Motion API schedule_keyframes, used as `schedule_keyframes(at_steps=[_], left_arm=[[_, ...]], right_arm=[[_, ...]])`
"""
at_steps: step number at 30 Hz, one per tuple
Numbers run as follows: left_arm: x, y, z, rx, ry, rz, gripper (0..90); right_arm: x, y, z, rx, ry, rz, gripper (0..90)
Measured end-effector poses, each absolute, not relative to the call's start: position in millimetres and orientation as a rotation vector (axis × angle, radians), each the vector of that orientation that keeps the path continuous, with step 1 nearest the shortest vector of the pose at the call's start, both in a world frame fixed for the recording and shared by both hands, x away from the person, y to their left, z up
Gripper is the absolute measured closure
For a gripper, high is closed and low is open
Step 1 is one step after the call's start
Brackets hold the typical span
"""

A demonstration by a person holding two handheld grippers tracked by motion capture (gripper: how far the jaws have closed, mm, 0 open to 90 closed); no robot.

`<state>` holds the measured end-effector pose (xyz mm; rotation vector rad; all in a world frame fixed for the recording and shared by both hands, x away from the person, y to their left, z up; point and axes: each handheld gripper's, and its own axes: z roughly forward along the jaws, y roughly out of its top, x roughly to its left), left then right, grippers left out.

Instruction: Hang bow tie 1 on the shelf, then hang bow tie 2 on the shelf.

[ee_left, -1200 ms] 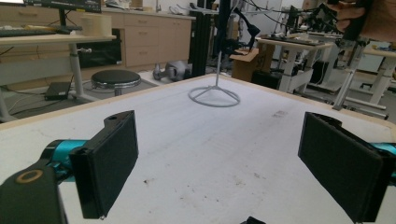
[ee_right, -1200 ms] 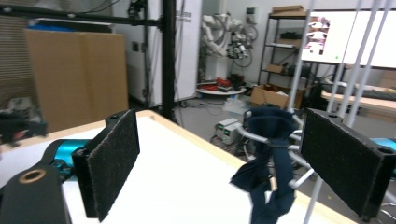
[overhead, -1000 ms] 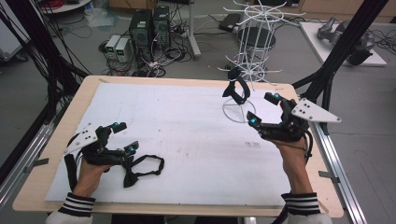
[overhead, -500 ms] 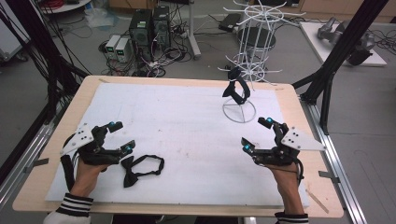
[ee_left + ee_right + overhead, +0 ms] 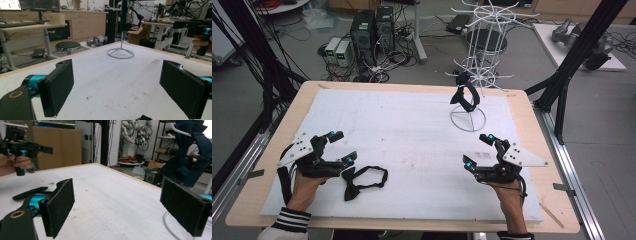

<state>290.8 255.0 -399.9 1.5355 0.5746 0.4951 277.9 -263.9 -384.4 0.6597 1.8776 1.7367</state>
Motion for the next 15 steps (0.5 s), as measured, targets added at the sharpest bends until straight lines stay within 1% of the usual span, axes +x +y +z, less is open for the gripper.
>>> schedule_keyframes(at_steps=[6, 15], left_arm=[[291.1, 256.8, -402.5, 1.543, 0.584, 0.501, 12.5], [292.1, 256.8, -396.6, 1.540, 0.572, 0.507, 12.5]], right_arm=[[276.4, -261.2, -384.6, 0.647, 1.889, 1.736, 11.7], [273.7, -264.4, -383.7, 0.652, 1.871, 1.756, 11.7]])
